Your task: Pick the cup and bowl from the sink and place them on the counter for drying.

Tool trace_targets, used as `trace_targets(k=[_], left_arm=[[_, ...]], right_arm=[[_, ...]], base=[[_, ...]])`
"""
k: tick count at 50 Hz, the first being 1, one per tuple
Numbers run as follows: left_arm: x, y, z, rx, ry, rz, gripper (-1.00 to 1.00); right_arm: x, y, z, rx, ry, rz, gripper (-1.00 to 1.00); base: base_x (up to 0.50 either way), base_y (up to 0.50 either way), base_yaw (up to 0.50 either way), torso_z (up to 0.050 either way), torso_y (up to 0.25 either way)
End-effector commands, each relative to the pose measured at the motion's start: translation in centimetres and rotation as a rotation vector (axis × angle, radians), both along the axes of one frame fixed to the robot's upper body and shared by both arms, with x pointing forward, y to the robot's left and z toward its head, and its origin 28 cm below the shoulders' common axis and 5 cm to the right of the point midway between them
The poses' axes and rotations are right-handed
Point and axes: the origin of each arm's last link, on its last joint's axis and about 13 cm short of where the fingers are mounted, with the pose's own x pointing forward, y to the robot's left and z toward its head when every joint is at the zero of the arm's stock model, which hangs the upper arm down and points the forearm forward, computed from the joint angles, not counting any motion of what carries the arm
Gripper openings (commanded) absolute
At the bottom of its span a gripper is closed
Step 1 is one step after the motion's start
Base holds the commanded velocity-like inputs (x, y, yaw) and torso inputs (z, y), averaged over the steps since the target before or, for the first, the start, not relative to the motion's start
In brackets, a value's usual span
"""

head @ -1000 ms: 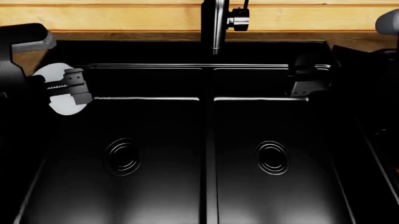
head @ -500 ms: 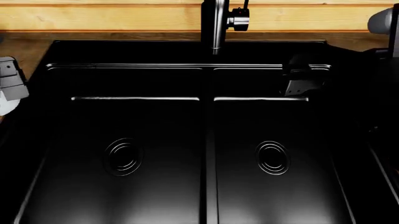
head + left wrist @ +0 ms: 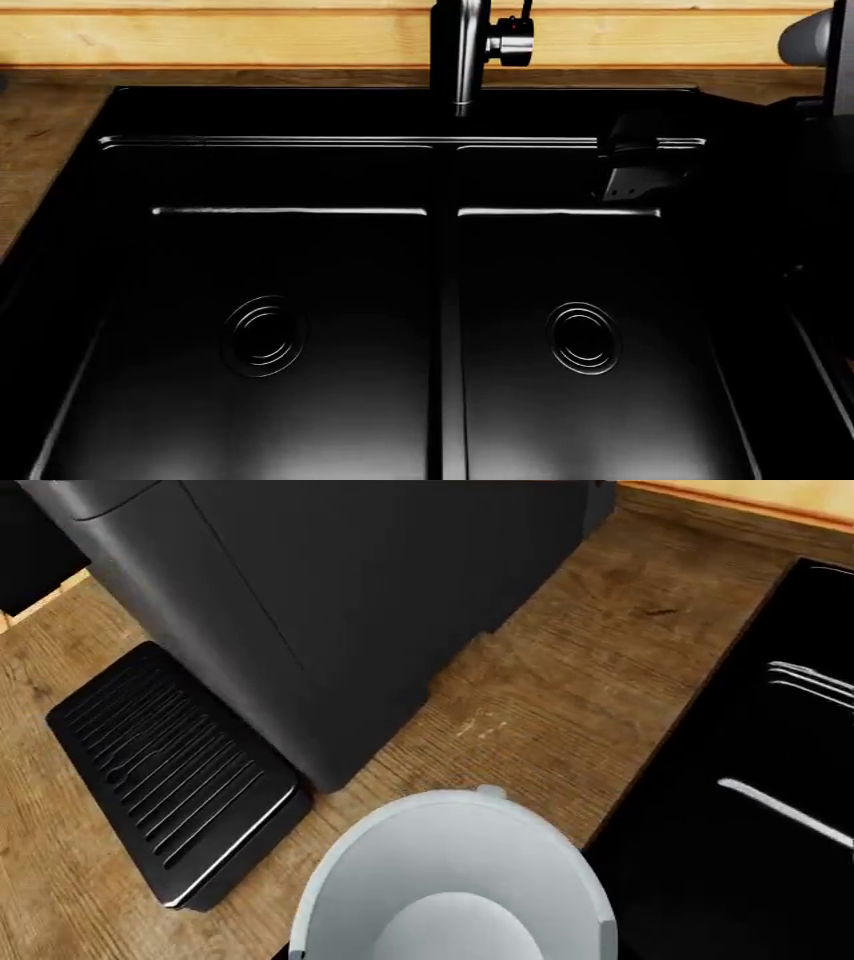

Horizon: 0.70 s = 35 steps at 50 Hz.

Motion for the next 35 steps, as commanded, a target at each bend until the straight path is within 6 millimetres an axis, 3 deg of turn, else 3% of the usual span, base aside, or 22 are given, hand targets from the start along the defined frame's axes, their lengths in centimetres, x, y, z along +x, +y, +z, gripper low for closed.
trace_targets(k=[1, 8, 35], left_arm=[[-0.7, 0.8, -0.4, -0.038, 0.0, 0.061, -1.0], [-0.8, 1.8, -1.4, -0.036, 0.027, 0.11, -1.0], [-0.5, 2.0, -4.0, -0.085, 0.068, 0.131, -1.0]], right_arm=[[0.0, 0.1, 0.1, 0.001, -0.01, 0.011, 1.0], [-0.1, 0.0, -0.1, 0.004, -0.006, 0.006, 1.0], [-0.4, 0.0, -0.4, 0.005, 0.004, 0.006, 1.0]], base=[[0.0, 0.0, 0.0, 0.0, 0.0], [0.0, 0.0, 0.0, 0.0, 0.0], [0.0, 0.0, 0.0, 0.0, 0.0]])
